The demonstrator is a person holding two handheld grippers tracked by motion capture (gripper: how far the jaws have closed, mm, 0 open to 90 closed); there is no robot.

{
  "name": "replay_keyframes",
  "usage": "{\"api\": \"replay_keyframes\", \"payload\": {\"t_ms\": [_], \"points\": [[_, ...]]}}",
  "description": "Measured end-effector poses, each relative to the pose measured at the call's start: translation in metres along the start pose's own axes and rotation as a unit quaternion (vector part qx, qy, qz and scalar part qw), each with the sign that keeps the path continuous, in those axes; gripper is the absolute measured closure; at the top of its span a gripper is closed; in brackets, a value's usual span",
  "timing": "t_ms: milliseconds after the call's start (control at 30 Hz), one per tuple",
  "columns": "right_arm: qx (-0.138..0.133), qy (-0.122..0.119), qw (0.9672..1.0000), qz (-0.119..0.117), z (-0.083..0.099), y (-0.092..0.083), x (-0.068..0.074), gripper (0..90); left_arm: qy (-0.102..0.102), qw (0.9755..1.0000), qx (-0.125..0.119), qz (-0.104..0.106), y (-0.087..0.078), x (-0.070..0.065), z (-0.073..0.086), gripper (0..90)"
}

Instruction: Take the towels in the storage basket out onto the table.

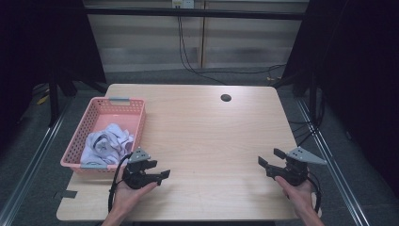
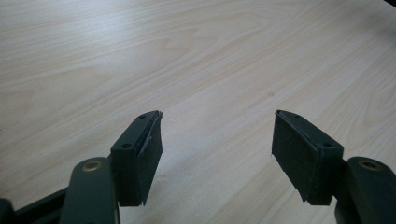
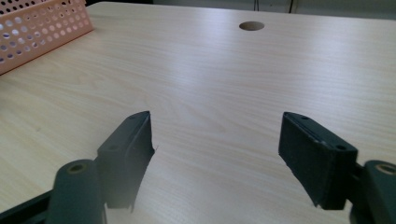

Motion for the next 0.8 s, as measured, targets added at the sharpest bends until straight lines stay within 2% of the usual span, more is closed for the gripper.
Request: {"api": "replay_keyframes", "payload": {"t_ms": [100, 133, 200, 333, 400, 500, 533, 600, 633, 700, 733, 767, 800], "points": [[0.010, 0.006, 0.9999, -0.004, 0.001, 0.000, -0.001, 27.0, -0.002, 1.0000, 0.000, -0.002, 0.000, 0.001, 0.000, 33.2], [0.022, 0.007, 0.9996, -0.017, 0.003, 0.000, -0.002, 27.2, -0.003, 1.0000, -0.002, -0.002, 0.000, 0.002, -0.001, 33.3], [0.024, 0.007, 0.9994, -0.023, 0.003, -0.001, -0.002, 27.1, -0.002, 1.0000, -0.001, -0.004, 0.000, 0.002, -0.001, 33.2], [0.032, -0.007, 0.9993, -0.017, 0.003, -0.003, -0.001, 25.1, -0.002, 1.0000, 0.001, -0.009, -0.001, 0.002, -0.002, 33.5], [0.035, -0.004, 0.9991, -0.025, 0.004, -0.004, 0.001, 25.1, -0.003, 1.0000, 0.004, -0.004, -0.001, 0.000, -0.002, 33.5], [0.030, -0.013, 0.9991, -0.026, 0.002, -0.006, 0.005, 24.6, 0.000, 1.0000, 0.005, -0.003, -0.004, -0.003, -0.003, 32.9], [0.032, -0.013, 0.9990, -0.027, 0.002, -0.007, 0.005, 24.1, 0.014, 0.9999, -0.001, -0.009, -0.009, -0.006, -0.005, 32.4], [0.037, -0.013, 0.9985, -0.038, 0.002, -0.006, 0.007, 24.1, 0.014, 0.9999, -0.003, 0.003, -0.014, -0.007, -0.006, 34.9], [0.041, -0.014, 0.9982, -0.042, 0.003, -0.005, 0.007, 24.1, 0.016, 0.9999, -0.005, 0.001, -0.017, -0.007, -0.007, 34.9], [0.041, -0.013, 0.9980, -0.045, 0.003, -0.005, 0.007, 24.2, 0.011, 0.9999, -0.008, 0.003, -0.020, -0.006, -0.008, 34.7], [0.042, -0.014, 0.9979, -0.047, 0.002, -0.005, 0.008, 24.1, -0.001, 0.9999, -0.013, 0.003, -0.026, -0.002, -0.010, 34.8], [0.041, -0.015, 0.9979, -0.048, 0.002, -0.005, 0.008, 24.1, -0.007, 0.9997, -0.020, -0.014, -0.029, 0.000, -0.012, 35.2], [0.041, -0.016, 0.9978, -0.050, 0.002, -0.005, 0.008, 24.1, -0.014, 0.9993, -0.027, -0.019, -0.033, 0.003, -0.013, 35.3]]}}
Point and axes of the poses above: each handheld gripper's, and its own axes: y roughly forward along the jaws, z roughly out of its underside, x roughly to its left, the point moved 4 cm from there along y, roughly forward along the jaws, and after that the axes turned 3 degrees about -y, right-handed, at the moved point
